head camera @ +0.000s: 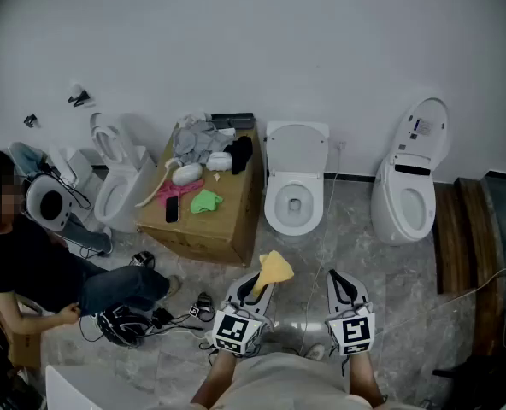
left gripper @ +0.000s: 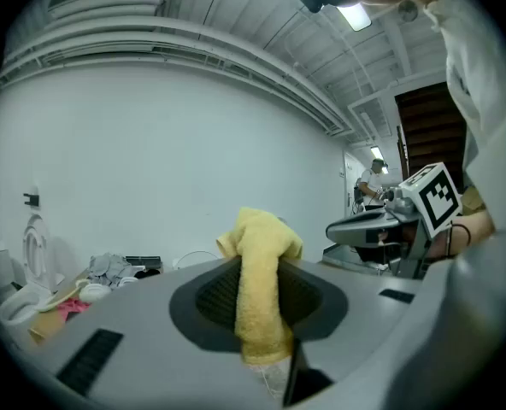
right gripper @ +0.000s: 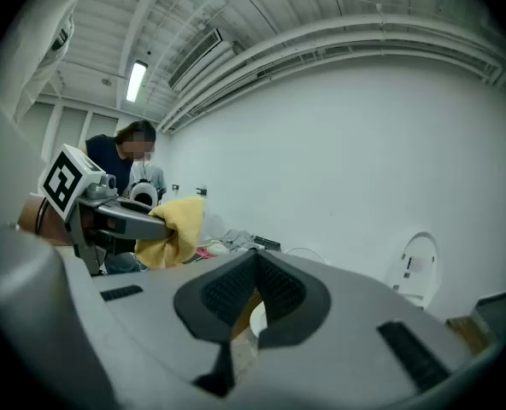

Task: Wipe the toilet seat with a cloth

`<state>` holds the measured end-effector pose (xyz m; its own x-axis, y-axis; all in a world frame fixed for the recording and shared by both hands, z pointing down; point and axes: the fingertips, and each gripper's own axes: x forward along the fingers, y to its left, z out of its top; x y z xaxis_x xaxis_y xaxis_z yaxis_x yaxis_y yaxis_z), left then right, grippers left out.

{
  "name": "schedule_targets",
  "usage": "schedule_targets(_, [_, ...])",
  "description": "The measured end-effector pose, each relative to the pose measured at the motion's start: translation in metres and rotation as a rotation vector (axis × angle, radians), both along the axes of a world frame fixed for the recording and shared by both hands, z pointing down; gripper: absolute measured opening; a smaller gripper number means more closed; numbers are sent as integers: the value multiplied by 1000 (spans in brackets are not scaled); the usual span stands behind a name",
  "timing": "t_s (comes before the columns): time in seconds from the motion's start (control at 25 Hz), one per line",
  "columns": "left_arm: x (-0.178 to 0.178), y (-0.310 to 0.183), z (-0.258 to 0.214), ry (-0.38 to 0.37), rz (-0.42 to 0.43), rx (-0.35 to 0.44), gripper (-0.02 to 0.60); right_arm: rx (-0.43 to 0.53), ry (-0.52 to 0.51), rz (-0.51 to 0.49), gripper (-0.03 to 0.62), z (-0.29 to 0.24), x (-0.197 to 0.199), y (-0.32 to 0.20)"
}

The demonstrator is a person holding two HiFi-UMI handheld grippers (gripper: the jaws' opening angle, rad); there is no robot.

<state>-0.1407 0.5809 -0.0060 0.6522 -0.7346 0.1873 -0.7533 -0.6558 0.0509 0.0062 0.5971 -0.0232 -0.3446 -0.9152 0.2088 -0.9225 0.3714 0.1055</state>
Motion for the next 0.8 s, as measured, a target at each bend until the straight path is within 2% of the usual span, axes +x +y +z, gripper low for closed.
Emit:
schedule_targets(0.12, [-10,-7,-2,6,18,9,103,5,7,24,8,-1,-7,-7])
schedule_targets(0.24, [-20,-17,-5,7,52,32,103,-46,24,38,8,7,-21,-12])
schedule_targets(0.48, [-38,-44,-9,29,108,63,103,19,38,93,8,8,-43,-37])
schedule_targets(0.8, [-67,-94,-13,69,107,87,103,14,64,97,8,0,-79,-71])
